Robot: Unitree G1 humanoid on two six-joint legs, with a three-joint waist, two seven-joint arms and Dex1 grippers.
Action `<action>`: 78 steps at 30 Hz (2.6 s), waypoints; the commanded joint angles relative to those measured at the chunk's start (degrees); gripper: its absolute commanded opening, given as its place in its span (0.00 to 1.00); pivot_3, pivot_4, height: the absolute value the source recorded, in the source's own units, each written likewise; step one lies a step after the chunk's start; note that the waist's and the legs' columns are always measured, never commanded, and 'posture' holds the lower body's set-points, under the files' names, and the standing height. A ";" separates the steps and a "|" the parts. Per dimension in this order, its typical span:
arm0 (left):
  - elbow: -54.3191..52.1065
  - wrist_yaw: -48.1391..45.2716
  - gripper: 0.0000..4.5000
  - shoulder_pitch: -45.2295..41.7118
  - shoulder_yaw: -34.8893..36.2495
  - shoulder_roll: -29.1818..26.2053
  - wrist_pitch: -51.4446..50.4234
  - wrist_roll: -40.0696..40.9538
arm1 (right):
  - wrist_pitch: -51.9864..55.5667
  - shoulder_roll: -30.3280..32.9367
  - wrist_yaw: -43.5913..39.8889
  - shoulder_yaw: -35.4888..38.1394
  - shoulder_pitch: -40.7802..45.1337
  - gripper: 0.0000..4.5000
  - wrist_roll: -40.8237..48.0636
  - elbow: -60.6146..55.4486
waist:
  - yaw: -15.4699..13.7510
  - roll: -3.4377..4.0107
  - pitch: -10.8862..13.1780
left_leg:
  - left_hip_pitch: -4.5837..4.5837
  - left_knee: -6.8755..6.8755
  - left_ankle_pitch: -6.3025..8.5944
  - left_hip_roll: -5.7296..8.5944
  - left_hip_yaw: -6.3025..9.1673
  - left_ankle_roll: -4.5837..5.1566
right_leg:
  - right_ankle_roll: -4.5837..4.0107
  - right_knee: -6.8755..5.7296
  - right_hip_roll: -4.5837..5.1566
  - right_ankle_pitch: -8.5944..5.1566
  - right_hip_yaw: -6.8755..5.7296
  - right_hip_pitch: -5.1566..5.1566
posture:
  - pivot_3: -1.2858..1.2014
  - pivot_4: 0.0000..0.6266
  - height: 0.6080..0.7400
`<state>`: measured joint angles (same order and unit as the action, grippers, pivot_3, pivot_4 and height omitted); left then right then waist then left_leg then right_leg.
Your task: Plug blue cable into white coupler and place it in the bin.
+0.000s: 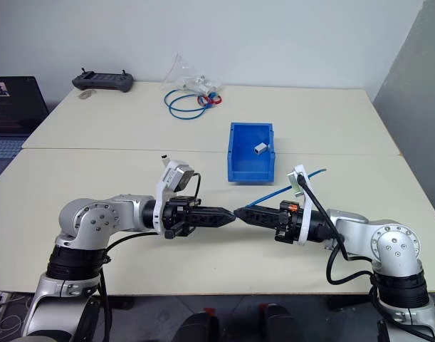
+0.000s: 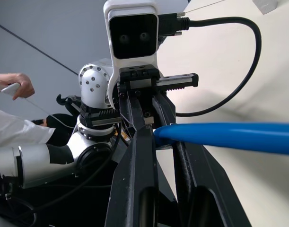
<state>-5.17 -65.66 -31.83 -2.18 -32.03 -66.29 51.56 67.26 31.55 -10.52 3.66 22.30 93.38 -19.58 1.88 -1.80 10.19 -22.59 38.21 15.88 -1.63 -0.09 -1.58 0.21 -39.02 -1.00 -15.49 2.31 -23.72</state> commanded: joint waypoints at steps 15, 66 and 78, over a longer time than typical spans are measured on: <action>5.58 34.17 0.98 11.88 5.50 5.68 45.12 -36.29 | -5.06 1.51 -0.79 2.75 1.22 0.03 -6.47 1.07 | -0.49 0.00 -0.02 | -0.37 0.04 0.00 0.05 -0.12 0.01 | 0.12 0.07 0.19 0.18 0.10 -0.31 | 0.52 0.24 1.00; 69.18 72.24 0.17 -23.66 16.29 20.47 72.07 -45.98 | -5.84 3.40 5.42 5.76 3.54 0.03 -4.90 1.00 | -0.74 -0.05 -0.04 | -0.74 0.61 0.01 0.16 -0.10 0.03 | 0.42 0.05 0.16 0.59 0.03 -0.35 | 0.52 0.24 1.00; 28.78 5.69 0.17 -8.46 -1.86 4.90 56.67 -36.89 | -3.80 5.92 -1.41 2.54 11.72 0.03 -10.99 1.38 | 0.17 -0.03 -0.04 | -0.70 0.59 0.00 0.01 -0.19 0.01 | 0.25 0.03 0.09 0.65 0.11 -0.41 | 0.52 0.24 1.00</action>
<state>32.86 -50.36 -41.81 -2.89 -24.38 -4.95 10.02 63.18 36.39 -9.55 6.48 32.45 83.77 -17.53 2.05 -1.83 10.15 -23.28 38.77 15.88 -1.64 -0.26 -1.56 0.39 -39.00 -0.92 -14.87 2.41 -24.13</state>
